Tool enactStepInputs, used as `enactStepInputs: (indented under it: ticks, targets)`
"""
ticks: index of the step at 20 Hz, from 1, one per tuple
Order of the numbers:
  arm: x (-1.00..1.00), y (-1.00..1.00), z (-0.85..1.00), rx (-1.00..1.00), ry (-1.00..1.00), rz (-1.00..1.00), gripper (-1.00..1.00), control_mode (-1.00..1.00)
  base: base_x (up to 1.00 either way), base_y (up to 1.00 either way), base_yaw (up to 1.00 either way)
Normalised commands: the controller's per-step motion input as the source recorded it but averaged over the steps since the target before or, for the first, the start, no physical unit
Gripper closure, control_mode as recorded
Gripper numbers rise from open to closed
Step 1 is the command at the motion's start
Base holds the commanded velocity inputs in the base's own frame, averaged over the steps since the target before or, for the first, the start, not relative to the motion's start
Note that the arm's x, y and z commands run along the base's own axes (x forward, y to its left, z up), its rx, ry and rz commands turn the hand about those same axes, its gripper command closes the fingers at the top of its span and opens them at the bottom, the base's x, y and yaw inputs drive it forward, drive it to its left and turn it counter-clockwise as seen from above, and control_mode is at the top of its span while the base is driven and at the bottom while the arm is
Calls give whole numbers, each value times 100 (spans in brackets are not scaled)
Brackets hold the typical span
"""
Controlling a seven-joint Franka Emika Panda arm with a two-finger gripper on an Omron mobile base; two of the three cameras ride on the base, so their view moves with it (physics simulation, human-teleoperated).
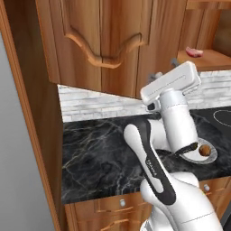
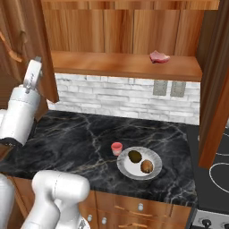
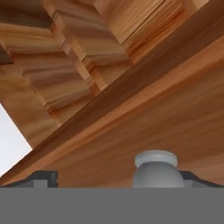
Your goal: Pick the avocado and bread from the counter and place them on the plate. Then pick the jam from the cabinet and place it next to the plate. Lastly close the cabinet door.
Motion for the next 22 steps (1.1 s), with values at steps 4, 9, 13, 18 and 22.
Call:
enactStepInputs:
  ticks: [4,9,13,18,22]
  targets:
    - [87,-7,-12,-24,14,0,-100,-100,0,0,0]
    - [88,0,-22,-41,15,0,-100,-100,0,0,0]
    - [82,0,-20,-52,13,0,-100,-100,0,0,0]
    - [79,0,-25,-59,12,0,-100,-100,0,0,0]
    - [74,1,-35,-64,11,-1,-100,-100,0,0,0]
